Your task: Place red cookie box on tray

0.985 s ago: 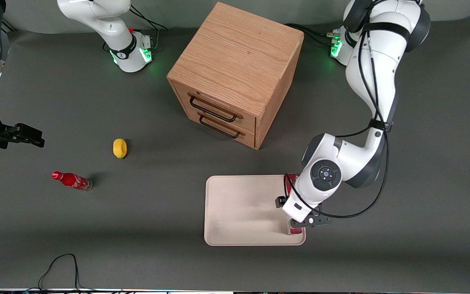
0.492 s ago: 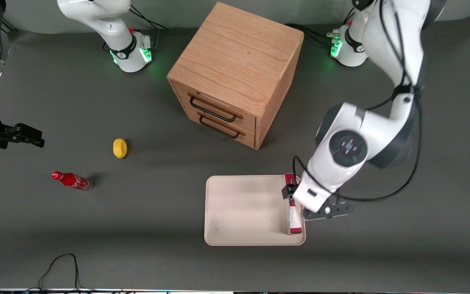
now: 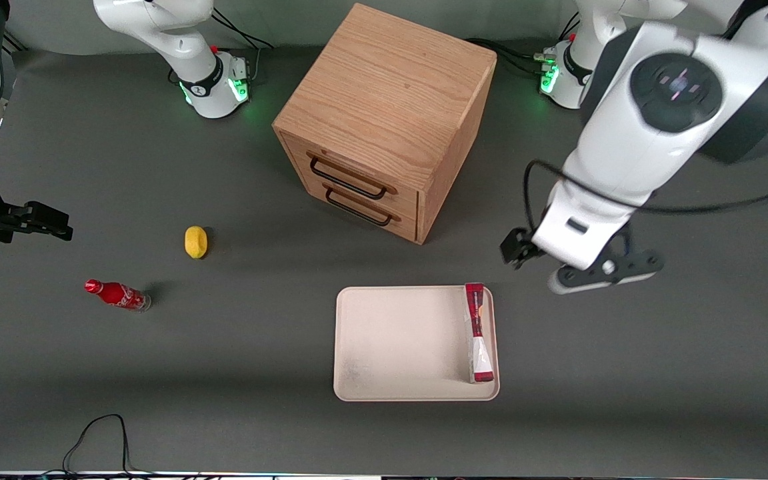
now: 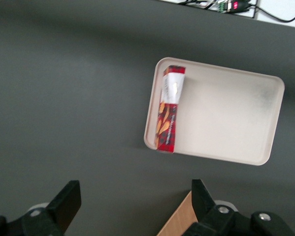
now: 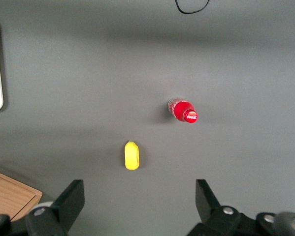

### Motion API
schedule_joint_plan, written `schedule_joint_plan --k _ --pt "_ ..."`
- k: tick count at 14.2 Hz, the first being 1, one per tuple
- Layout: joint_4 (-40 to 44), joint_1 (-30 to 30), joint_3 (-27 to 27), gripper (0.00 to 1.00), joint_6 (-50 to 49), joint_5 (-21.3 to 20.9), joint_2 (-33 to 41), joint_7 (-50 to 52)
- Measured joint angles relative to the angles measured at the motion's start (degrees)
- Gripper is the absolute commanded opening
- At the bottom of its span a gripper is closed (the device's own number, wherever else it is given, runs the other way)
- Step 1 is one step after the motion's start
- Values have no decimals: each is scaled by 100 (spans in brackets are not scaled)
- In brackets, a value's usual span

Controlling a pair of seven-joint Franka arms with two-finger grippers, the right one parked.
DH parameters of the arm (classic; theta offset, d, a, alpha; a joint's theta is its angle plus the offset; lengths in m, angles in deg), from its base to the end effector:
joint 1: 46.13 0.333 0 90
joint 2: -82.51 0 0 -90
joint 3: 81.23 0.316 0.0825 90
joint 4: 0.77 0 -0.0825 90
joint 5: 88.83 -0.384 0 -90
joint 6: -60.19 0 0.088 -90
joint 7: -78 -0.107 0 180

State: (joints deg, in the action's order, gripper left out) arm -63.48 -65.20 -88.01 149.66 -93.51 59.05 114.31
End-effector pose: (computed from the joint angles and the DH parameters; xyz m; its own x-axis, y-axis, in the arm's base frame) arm 0.6170 -0.2681 0.5976 0.9783 0.1954 0.0688 0.1953 -0.9807 0.0078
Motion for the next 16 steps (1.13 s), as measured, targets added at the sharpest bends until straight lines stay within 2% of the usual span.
schedule_joint_plan --k 6,12,16 --pt "-438 591 59 100 -340 -23 501 -596" --pt "-1576 1427 74 100 -173 21 1324 -1784" --pt "-2385 1833 178 100 352 208 1845 -2356"
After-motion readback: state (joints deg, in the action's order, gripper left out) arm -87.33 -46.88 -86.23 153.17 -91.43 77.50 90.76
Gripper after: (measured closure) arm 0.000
